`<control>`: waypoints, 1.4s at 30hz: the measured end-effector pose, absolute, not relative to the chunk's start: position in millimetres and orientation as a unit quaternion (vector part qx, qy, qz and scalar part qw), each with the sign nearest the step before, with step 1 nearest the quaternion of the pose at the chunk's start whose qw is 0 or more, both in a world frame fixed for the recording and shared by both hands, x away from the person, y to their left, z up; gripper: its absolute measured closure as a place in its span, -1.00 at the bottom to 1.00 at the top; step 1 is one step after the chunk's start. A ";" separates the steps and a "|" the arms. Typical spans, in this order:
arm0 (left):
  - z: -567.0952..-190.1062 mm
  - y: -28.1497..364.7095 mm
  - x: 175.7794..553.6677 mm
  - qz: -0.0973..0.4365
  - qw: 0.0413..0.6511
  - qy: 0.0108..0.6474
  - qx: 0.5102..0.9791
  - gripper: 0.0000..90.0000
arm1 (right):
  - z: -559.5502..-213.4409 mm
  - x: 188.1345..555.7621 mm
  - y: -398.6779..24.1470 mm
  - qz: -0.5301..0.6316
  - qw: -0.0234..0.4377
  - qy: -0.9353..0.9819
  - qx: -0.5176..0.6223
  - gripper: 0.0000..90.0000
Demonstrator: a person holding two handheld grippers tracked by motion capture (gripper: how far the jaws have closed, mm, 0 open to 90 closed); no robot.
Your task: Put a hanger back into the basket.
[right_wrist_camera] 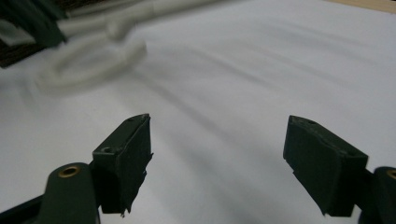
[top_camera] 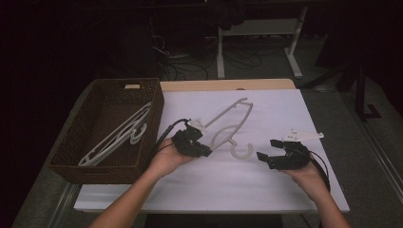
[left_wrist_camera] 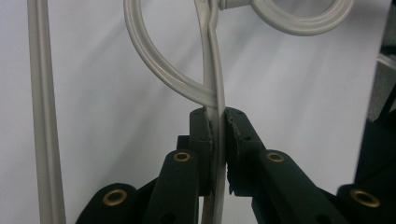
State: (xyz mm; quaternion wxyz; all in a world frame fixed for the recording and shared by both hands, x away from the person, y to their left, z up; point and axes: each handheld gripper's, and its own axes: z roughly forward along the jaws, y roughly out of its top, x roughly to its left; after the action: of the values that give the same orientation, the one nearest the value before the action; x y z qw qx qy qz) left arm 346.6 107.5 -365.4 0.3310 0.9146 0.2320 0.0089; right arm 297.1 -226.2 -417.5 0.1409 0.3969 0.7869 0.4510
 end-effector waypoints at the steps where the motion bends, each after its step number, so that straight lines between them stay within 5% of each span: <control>1: -357.1 109.3 347.9 0.012 0.336 0.232 0.913 0.84 | -417.6 297.1 -225.9 0.452 0.140 0.786 0.396 -0.51; 14: -261.4 150.4 364.2 0.044 0.350 0.239 0.905 0.83 | -417.0 298.8 -217.5 0.460 0.130 0.798 0.367 -0.62; 22: -224.7 221.7 368.5 0.077 0.351 0.272 0.893 0.83 | -417.6 298.9 -211.0 0.451 0.130 0.806 0.362 -0.62; 32: -241.2 310.4 376.4 0.083 0.332 0.317 0.885 0.83 | -420.2 301.2 -208.3 0.443 0.130 0.808 0.365 -0.62; 42: -279.8 353.0 382.1 0.059 0.319 0.344 0.881 0.83 | -422.1 302.6 -208.3 0.436 0.133 0.811 0.368 -0.62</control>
State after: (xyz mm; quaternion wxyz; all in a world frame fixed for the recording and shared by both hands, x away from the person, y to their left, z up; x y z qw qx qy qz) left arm 382.1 353.0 -279.8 0.3189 0.8812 0.3440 0.0594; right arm 302.6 -208.3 -422.1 0.1329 0.3680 0.8105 0.4359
